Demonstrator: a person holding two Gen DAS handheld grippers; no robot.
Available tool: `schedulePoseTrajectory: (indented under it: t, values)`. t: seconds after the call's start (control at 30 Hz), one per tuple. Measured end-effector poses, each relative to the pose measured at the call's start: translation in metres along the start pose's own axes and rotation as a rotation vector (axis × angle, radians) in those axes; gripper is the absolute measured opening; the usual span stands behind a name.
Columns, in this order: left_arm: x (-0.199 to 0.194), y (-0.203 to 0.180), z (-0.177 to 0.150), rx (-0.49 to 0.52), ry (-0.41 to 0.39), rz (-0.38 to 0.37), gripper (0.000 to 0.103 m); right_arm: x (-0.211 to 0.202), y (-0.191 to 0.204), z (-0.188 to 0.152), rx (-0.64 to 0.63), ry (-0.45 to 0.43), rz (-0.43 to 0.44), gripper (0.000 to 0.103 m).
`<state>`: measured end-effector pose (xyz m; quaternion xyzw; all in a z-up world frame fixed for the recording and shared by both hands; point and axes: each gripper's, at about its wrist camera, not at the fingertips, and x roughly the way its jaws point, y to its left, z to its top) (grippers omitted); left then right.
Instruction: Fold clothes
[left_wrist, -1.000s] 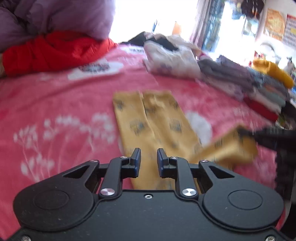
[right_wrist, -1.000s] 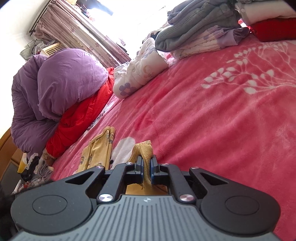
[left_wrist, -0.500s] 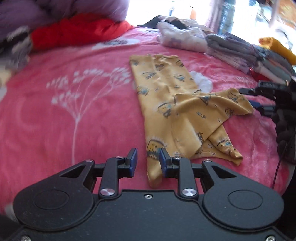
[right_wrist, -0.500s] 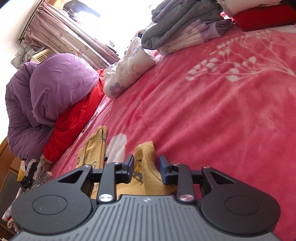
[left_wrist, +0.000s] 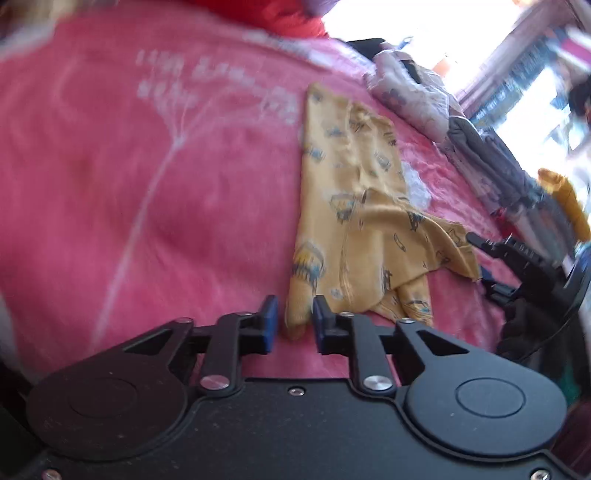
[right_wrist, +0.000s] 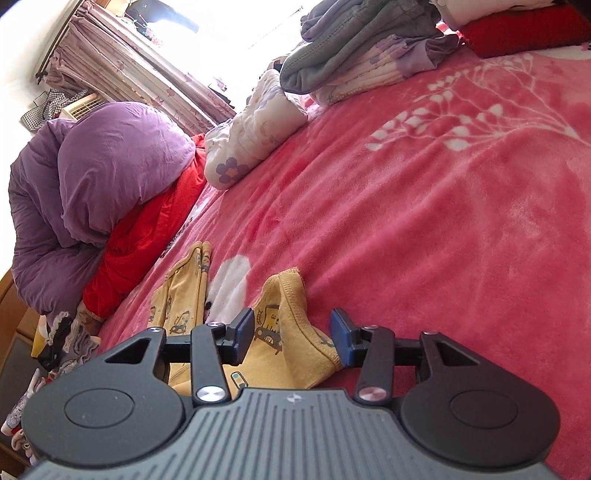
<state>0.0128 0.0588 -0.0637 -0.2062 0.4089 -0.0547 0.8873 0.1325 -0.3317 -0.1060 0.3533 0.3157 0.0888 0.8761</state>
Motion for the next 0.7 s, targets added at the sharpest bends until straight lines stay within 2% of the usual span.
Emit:
schedulePoseTrajectory:
  t: [0.07, 0.13, 0.2, 0.23, 0.27, 0.37, 0.5, 0.6, 0.63, 0.7]
  values:
    - [-0.009, -0.017, 0.002, 0.122, -0.067, 0.037, 0.02, 0.0, -0.002, 0.001, 0.009, -0.002, 0.007, 0.045]
    - [-0.012, -0.031, 0.001, 0.227, -0.111, 0.02, 0.02, 0.0, -0.003, 0.001, 0.006, -0.005, 0.005, 0.042]
    - [-0.003, -0.041, -0.006, 0.317, -0.097, 0.008, 0.02, -0.001, -0.003, 0.001, 0.007, -0.01, 0.006, 0.041]
    - [0.001, -0.046, -0.009, 0.363, -0.091, 0.002, 0.02, -0.001, -0.003, 0.001, 0.002, -0.012, 0.01, 0.035]
    - [0.006, -0.051, -0.012, 0.408, -0.084, -0.003, 0.02, 0.0, -0.002, 0.001, -0.009, -0.01, 0.013, 0.025]
    - [0.016, -0.064, -0.022, 0.552, -0.069, -0.01, 0.028, 0.002, 0.0, 0.003, -0.028, -0.002, 0.023, 0.014]
    - [0.021, -0.072, -0.033, 0.718, -0.084, 0.019, 0.031, 0.0, -0.004, 0.01, 0.001, -0.011, 0.028, 0.014]
    - [0.025, -0.076, -0.038, 0.812, -0.097, 0.037, 0.031, -0.005, -0.014, 0.014, 0.07, -0.007, 0.025, 0.026]
    - [0.028, -0.077, -0.039, 0.824, -0.101, 0.044, 0.031, -0.008, -0.018, 0.014, 0.095, -0.011, 0.021, 0.035]
    - [0.031, -0.077, -0.038, 0.816, -0.099, 0.044, 0.031, -0.017, -0.023, 0.014, 0.129, -0.011, 0.019, 0.04]
